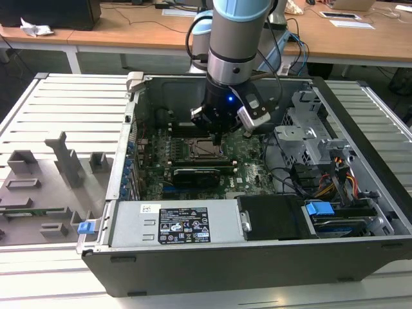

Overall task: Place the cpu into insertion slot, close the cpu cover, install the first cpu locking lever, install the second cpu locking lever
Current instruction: 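Install the second cpu locking lever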

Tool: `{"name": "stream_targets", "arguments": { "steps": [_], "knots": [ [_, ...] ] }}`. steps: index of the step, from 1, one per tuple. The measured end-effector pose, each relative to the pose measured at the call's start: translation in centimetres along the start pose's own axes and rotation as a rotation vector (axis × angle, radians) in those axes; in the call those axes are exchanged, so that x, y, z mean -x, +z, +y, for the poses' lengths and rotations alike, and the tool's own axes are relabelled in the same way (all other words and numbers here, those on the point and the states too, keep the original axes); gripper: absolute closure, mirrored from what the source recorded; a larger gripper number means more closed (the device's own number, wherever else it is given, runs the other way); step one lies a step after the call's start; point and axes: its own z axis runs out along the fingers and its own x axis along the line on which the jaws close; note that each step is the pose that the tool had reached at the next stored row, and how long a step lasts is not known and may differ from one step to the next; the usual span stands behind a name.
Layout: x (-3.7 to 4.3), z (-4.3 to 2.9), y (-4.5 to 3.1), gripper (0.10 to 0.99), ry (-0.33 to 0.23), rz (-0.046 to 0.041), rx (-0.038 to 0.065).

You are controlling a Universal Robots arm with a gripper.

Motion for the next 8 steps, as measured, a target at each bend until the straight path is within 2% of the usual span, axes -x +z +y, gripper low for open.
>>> {"name": "stream_targets", "arguments": {
  "steps": [5,8],
  "knots": [
    [-0.06,-0.91,0.08,0.98,0.001,0.0,0.0],
    [-0.53,-0.9,0.29,0.98,0.001,0.0002,0.0]
  ]
}}
